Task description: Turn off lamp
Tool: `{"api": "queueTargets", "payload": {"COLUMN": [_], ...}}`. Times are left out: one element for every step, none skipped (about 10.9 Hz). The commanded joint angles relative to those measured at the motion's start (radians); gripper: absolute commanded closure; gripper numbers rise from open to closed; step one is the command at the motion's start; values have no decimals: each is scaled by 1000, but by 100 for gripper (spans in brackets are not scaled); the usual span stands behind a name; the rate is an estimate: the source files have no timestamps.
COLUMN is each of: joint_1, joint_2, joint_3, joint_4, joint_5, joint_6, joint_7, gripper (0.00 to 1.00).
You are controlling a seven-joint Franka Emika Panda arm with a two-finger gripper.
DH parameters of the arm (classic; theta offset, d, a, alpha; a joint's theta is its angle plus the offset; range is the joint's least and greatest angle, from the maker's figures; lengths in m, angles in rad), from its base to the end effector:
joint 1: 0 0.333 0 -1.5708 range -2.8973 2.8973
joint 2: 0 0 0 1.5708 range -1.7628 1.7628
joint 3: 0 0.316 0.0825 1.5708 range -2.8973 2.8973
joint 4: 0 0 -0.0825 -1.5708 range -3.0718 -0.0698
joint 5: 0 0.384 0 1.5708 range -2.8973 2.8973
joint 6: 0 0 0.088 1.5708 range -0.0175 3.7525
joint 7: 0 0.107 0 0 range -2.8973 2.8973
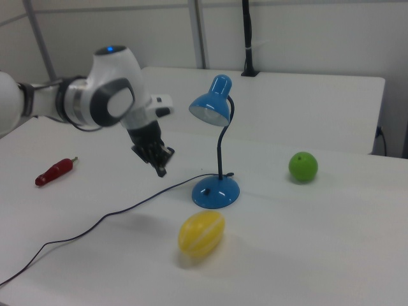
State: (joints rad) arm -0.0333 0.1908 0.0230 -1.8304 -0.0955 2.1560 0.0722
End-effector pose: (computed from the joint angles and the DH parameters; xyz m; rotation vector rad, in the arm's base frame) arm 0.6241 -0.0110 0.4407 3.0594 -0.0548 0.2103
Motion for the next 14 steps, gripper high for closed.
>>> {"api": "queueTargets", "payload": {"joint_1": [49,52,52,55,82,120,137,148,150,142,138,133,127,113], "joint_2": [-66,-89,-117,-152,-189,-214,-243,-248,-251,-248,-243,-241,-241,-243], "joint_3": [-6,-6,-5,-5,-12,-20,-18,-15,-18,-20,-20,-20,-20,-20], "joint_4": [95,115,120,120,120,122,122,122,120,120,120,120,120,120], "joint_5": [-10,-10,-10,-10,-10,-10,-10,-10,-9,-4,-4,-4,-4,5], "joint_6": [-252,-310,-344,-369,-405,-454,-479,-482,-481,-478,-478,-476,-479,-484], "joint_7": [24,18,14,11,0,-27,-43,-45,-45,-45,-45,-43,-43,-45], "gripper": [100,100,100,100,100,100,100,100,95,55,8,0,0,0]}}
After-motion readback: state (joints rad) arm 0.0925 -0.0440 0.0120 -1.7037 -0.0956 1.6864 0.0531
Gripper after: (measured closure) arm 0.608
